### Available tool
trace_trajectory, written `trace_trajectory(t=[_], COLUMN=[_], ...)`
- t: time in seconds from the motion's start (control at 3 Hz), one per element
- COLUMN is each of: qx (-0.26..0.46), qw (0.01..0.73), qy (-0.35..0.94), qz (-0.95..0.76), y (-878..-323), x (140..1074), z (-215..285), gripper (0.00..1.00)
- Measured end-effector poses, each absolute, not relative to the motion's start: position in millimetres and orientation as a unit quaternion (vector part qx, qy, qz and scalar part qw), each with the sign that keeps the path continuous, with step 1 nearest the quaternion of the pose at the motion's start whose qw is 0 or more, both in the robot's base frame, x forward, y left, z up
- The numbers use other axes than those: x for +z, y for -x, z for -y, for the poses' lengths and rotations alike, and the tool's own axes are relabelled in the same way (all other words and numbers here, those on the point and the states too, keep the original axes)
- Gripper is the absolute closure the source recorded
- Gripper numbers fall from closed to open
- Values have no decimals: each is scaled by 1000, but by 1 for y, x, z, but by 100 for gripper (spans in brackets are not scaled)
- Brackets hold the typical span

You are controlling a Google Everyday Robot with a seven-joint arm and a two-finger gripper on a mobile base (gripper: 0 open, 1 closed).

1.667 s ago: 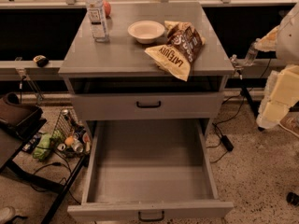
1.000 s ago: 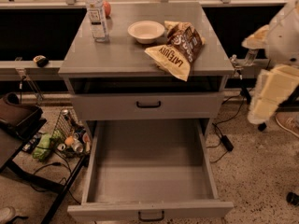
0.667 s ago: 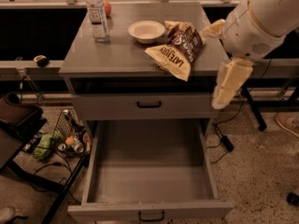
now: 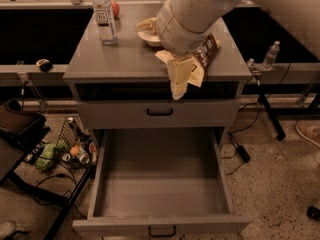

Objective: Place brown chip bag into middle drawer

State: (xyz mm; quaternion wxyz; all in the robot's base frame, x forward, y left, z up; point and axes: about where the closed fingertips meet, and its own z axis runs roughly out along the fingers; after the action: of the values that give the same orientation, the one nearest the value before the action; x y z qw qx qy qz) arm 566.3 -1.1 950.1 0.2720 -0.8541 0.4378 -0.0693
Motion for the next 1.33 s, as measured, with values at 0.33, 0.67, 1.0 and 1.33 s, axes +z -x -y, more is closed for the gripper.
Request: trace_trajectory(t=[0.33, 0.67, 1.0, 1.33], qx=[-115, -146, -165, -190], qw=[243, 215, 173, 142], qy=[878, 885, 883, 866], qz=[-395, -387, -404, -441], y=[-614, -670, -724, -766], x=[943, 942, 932, 936], z=[-27, -41, -38, -4], gripper=[0, 0, 0, 0])
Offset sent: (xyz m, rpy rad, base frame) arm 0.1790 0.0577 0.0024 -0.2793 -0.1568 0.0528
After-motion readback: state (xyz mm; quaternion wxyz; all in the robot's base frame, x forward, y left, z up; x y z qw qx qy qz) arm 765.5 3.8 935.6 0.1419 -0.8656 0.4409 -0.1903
